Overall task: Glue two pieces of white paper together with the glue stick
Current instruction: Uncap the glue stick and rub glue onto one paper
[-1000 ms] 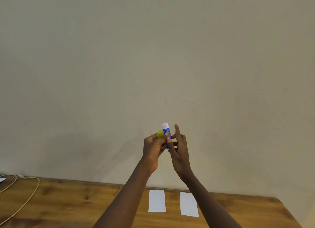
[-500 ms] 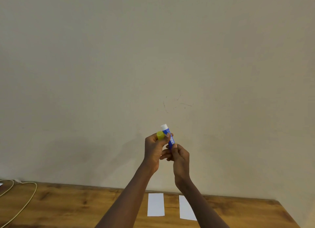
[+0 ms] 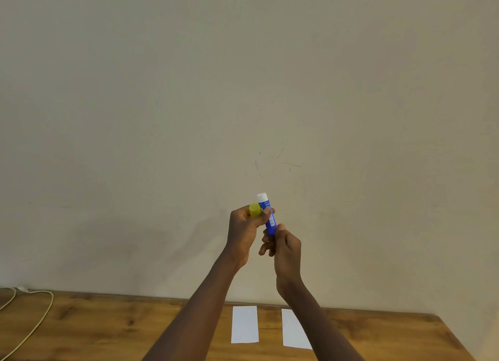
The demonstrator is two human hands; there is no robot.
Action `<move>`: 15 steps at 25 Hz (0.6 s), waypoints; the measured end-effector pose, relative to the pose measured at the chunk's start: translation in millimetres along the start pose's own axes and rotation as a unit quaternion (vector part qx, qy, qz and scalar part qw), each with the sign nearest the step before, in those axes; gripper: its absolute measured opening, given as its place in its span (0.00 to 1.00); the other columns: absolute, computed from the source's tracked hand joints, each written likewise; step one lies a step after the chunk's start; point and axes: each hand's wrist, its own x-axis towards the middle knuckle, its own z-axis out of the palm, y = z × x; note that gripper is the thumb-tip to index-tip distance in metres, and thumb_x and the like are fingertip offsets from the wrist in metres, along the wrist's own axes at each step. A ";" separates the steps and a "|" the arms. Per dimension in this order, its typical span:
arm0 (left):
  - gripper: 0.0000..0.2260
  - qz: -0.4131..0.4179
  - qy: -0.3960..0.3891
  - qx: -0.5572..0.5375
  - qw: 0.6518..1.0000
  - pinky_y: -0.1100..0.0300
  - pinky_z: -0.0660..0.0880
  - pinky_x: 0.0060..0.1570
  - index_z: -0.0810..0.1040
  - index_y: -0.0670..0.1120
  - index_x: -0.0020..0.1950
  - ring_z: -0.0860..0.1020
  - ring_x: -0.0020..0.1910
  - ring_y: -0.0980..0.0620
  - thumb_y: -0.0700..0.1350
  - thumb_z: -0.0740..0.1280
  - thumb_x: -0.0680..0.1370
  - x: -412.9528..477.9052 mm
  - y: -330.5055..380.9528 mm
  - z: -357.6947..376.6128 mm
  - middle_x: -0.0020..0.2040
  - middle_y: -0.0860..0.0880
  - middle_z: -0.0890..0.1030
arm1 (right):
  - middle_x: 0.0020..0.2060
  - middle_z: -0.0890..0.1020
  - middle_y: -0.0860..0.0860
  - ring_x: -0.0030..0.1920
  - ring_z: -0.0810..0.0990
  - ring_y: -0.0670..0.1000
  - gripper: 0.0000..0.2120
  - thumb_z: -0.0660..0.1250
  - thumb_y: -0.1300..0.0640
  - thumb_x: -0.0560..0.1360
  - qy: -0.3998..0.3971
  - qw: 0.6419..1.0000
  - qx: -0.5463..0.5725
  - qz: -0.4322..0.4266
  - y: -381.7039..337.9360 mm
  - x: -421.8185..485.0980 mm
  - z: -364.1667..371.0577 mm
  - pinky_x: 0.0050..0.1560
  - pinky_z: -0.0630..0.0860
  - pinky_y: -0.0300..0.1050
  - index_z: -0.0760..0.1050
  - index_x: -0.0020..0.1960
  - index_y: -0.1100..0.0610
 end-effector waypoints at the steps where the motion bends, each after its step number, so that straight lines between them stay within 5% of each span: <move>1: 0.07 -0.002 -0.004 -0.001 1.000 0.73 0.75 0.39 0.79 0.50 0.38 0.79 0.41 0.54 0.40 0.65 0.74 -0.1 -0.6 -0.1 0.40 0.51 0.82 | 0.30 0.77 0.53 0.22 0.75 0.44 0.18 0.49 0.54 0.79 -0.011 0.999 0.023 0.036 -0.6 0.0 -0.1 0.27 0.70 0.31 0.74 0.40 0.60; 3: 0.06 -0.005 -0.006 0.003 1.000 0.71 0.74 0.41 0.79 0.49 0.39 0.79 0.42 0.51 0.41 0.65 0.74 0.4 -2.4 -0.9 0.41 0.50 0.82 | 0.32 0.78 0.53 0.22 0.75 0.45 0.18 0.49 0.51 0.79 -0.024 0.997 0.044 0.063 -1.5 0.3 -2.4 0.28 0.70 0.33 0.73 0.41 0.57; 7: 0.03 -0.008 -0.008 0.016 1.000 0.72 0.75 0.39 0.79 0.46 0.42 0.79 0.44 0.47 0.40 0.65 0.74 3.5 -6.5 -1.6 0.45 0.46 0.82 | 0.38 0.78 0.55 0.27 0.74 0.48 0.06 0.59 0.57 0.76 -0.005 1.000 -0.025 -0.018 -0.6 0.0 -5.2 0.26 0.71 0.30 0.73 0.46 0.58; 12: 0.03 -0.011 -0.006 0.014 1.000 0.76 0.74 0.38 0.78 0.46 0.43 0.78 0.45 0.47 0.41 0.65 0.74 5.1 -11.4 0.3 0.48 0.45 0.81 | 0.32 0.77 0.53 0.22 0.74 0.44 0.18 0.48 0.54 0.79 -0.024 0.999 0.001 0.023 2.4 0.5 -5.1 0.24 0.70 0.29 0.73 0.40 0.57; 15: 0.03 -0.014 -0.007 0.017 1.000 0.75 0.74 0.38 0.78 0.44 0.44 0.79 0.45 0.47 0.41 0.65 0.74 6.8 -11.8 0.5 0.47 0.45 0.81 | 0.37 0.78 0.52 0.27 0.74 0.46 0.10 0.54 0.54 0.78 -0.020 1.000 -0.016 0.004 5.4 1.7 -5.4 0.26 0.71 0.29 0.72 0.49 0.58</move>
